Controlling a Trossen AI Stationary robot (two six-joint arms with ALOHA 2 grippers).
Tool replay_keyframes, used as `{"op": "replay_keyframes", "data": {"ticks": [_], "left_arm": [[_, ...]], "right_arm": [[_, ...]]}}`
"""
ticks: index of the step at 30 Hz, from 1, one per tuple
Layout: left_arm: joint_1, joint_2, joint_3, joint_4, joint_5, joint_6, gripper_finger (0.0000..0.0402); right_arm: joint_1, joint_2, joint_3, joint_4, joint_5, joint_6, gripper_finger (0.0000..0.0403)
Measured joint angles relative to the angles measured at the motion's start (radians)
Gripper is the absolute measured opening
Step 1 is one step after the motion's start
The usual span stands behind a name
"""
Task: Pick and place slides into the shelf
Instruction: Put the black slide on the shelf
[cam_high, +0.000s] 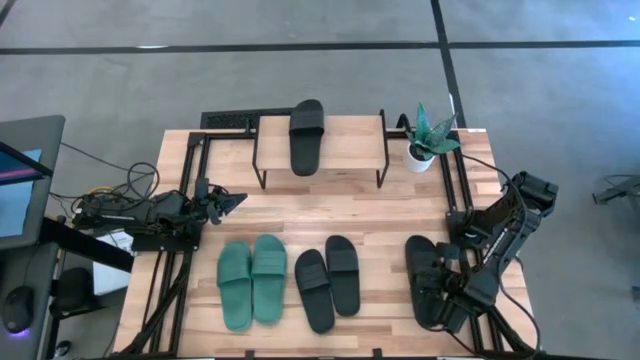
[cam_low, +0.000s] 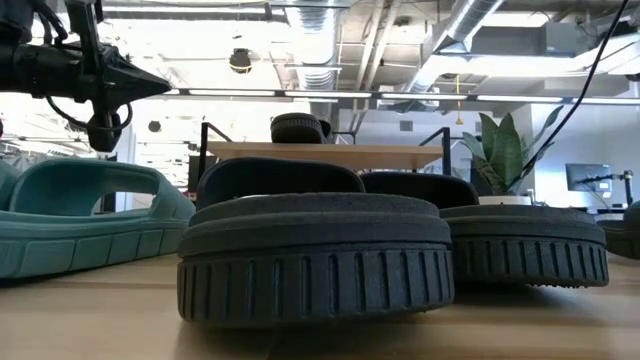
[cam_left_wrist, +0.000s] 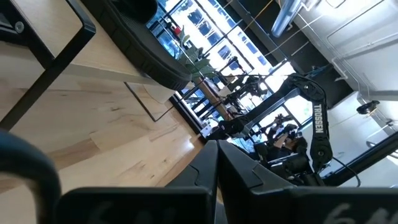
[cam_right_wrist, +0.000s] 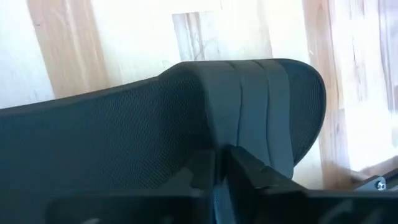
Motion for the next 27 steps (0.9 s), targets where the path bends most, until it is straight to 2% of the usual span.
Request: {"op": "replay_keyframes", "data": {"ticks": [7, 17, 27], "left_arm": [[0.000, 0.000, 0.000, 0.000, 0.000, -0.004, 0.0000], [0.000, 0.000, 0.000, 0.000, 0.000, -0.004, 0.0000], [0.000, 0.000, 0.000, 0.000, 0.000, -0.003, 0.0000]], "right_arm": [[0.000, 0.000, 0.013, -0.023, 0.005, 0.035, 0.0006], [-0.033, 0.002, 0.096, -0.167, 0.037, 0.062, 0.0002], [-0.064, 0.002, 0.180, -0.278, 0.112, 0.062, 0.0001]]}}
